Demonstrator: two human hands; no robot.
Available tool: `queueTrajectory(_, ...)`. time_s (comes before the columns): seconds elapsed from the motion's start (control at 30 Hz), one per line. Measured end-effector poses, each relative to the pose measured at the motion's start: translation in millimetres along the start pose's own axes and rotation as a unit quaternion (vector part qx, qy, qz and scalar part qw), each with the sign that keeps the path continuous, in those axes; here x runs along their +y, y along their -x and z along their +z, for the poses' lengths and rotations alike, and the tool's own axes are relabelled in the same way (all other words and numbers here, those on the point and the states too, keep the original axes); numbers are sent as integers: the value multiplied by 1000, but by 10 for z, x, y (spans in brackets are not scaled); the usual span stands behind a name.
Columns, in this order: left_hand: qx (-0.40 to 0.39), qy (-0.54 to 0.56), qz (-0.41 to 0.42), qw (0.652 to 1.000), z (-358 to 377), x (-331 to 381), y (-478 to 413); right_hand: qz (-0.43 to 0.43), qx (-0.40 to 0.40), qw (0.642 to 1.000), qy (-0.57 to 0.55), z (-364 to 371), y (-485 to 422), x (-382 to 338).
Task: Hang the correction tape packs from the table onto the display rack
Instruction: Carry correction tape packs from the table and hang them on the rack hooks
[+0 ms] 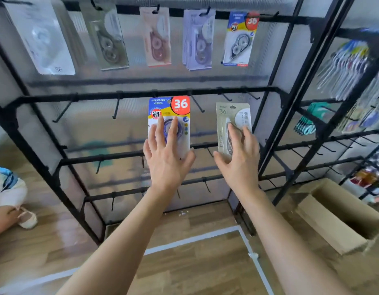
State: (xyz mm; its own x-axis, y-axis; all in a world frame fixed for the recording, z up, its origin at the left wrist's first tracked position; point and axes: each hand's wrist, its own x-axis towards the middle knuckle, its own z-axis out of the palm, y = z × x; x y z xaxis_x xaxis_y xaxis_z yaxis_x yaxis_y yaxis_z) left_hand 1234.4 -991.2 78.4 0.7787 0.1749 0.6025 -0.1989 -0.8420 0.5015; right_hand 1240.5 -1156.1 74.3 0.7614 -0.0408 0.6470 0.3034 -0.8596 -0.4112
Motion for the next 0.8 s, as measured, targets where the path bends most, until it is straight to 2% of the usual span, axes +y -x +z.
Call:
queueTrajectory(0.2, 15, 12, 30, 999, 237, -28, -663, 5, 38, 999, 8, 187, -639, 103)
queueTrajectory(0.47, 29, 1, 49, 998, 528, 33, -1124, -6, 64, 998, -7, 357, -1148, 313)
queueTrajectory(0.6, 48, -14, 36, 998, 630, 80, -1253, -20, 55, 998, -27, 425, -1332, 461)
queueTrajectory(0.8, 109, -46, -16, 993, 543, 38, -1411, -85, 43, 993, -70, 568, -1681, 419)
